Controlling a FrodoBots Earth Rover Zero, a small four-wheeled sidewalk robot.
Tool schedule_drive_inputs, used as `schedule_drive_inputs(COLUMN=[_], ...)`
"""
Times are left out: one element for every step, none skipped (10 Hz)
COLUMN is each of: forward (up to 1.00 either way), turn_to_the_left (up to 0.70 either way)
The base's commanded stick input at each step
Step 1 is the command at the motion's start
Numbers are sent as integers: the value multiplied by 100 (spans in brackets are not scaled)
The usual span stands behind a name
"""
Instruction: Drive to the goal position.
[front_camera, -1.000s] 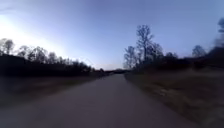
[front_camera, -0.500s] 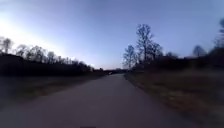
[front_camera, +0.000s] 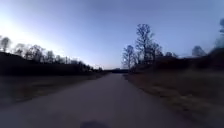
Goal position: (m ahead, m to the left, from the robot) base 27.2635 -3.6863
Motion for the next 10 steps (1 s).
schedule_drive_inputs(forward=[100, 100, 100, 100, 100, 100, 100, 100, 100, 100], turn_to_the_left=[0, 0, 0, 0, 0, 0, 0, 0, 0, 0])
